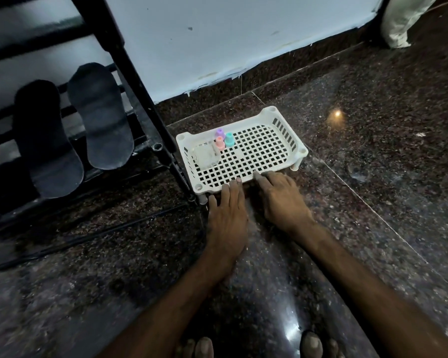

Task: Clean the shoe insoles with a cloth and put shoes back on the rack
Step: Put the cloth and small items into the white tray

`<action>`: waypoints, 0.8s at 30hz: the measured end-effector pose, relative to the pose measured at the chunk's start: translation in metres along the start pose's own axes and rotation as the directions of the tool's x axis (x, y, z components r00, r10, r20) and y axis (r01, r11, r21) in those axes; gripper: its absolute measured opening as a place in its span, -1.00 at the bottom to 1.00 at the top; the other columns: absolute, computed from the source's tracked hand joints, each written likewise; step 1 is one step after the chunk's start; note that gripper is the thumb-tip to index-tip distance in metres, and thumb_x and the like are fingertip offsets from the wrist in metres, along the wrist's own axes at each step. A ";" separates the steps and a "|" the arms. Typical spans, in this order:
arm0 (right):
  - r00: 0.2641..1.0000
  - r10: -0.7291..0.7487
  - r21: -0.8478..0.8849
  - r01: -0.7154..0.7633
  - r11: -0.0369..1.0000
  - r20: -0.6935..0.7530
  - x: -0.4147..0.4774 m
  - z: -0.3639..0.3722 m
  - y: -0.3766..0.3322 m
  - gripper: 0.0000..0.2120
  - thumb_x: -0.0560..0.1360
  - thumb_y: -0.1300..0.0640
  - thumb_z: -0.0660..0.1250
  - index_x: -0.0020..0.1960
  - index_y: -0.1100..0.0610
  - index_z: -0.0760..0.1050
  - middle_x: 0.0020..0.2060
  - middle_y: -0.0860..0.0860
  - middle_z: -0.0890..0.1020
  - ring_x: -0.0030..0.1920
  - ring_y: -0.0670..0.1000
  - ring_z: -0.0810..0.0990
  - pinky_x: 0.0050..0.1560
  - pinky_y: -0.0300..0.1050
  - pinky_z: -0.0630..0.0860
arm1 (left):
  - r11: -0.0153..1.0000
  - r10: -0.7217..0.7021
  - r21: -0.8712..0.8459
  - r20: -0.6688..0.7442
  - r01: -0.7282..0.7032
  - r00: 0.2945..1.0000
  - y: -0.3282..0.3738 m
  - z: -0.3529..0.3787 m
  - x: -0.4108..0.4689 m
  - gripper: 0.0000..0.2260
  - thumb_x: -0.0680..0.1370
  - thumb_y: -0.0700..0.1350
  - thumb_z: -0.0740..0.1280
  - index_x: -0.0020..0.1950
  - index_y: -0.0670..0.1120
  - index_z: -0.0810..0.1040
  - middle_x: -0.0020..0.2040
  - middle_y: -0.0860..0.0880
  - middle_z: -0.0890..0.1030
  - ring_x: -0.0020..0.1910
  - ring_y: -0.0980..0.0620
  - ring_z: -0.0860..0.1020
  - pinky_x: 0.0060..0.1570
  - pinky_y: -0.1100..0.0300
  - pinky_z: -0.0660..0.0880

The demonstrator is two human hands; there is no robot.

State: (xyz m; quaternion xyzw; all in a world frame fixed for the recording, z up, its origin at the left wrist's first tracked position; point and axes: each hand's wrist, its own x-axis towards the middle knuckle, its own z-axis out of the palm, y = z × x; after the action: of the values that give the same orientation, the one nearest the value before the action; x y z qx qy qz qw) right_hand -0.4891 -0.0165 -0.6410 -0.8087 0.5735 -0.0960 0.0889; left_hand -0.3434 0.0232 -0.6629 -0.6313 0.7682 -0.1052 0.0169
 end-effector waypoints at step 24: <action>0.955 0.025 -0.122 0.011 0.992 0.296 0.127 -0.007 -0.025 -0.31 0.61 0.06 0.16 0.60 0.15 -0.12 0.53 0.05 0.12 0.48 0.13 0.11 0.39 0.20 0.25 | 0.995 -0.098 -0.007 0.257 0.103 0.962 -0.066 0.014 0.101 -0.39 0.64 -0.07 0.10 0.59 -0.26 -0.09 0.58 -0.22 0.08 0.55 -0.21 0.09 0.37 -0.27 0.22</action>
State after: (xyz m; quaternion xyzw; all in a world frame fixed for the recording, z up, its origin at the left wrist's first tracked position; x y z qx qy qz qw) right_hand -0.4268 -0.1290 -0.6209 -0.8158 0.5613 0.0623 0.1247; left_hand -0.2980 -0.0894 -0.6537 -0.6778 0.7277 -0.0157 0.1041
